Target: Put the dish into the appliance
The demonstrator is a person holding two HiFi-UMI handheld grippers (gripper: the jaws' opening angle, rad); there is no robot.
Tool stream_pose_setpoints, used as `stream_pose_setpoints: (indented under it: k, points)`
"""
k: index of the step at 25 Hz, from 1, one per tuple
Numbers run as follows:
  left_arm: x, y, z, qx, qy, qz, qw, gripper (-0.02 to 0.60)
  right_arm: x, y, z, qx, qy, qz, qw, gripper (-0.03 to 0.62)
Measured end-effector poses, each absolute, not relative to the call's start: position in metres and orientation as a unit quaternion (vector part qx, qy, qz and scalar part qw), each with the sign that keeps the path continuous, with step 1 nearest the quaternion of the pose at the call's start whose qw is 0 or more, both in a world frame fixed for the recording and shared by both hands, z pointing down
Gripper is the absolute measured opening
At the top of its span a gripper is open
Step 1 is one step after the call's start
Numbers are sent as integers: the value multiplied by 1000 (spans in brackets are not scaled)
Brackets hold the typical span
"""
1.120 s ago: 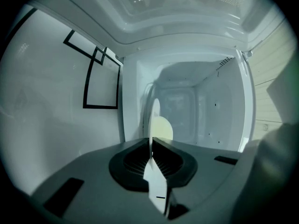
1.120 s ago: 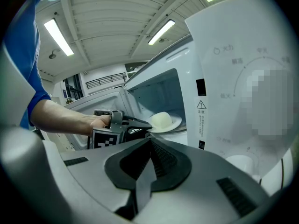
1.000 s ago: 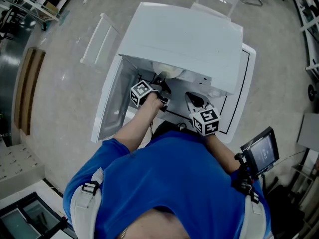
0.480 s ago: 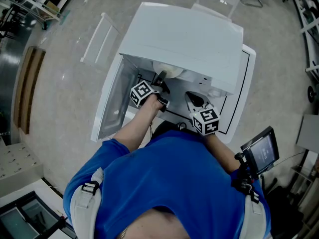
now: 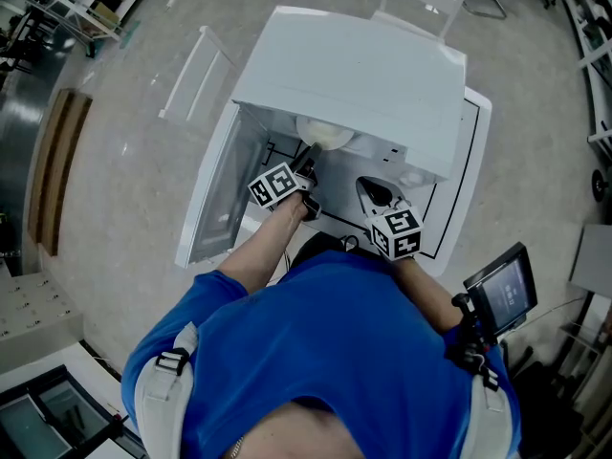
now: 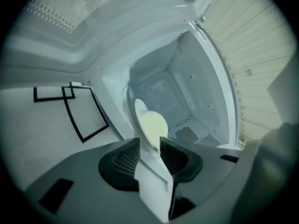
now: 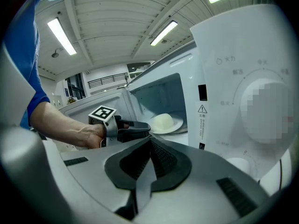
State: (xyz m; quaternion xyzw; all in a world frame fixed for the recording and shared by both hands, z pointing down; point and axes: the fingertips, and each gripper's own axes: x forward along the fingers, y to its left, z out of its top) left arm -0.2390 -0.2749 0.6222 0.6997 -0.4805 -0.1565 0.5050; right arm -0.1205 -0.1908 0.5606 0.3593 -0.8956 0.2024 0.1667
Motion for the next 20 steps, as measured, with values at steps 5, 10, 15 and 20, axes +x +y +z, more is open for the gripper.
stream_pose_setpoints:
  k: [5,10,15,20]
  points:
    - [-246,-272,623,741,-520,-62,421,119,-122,-189,562,356,-898,201,164,2]
    - [-252,-269,617,767,-554,39,322,118,-121,-190,560,357,-899,198,158,2]
    - [-241,-271,610,787,-551,93,261,118,-119,-191,559,359,-899,197,154,2]
    - [-235,-279,616,792,-545,116,249,118,-120,-193,560,359,-900,195,152,2]
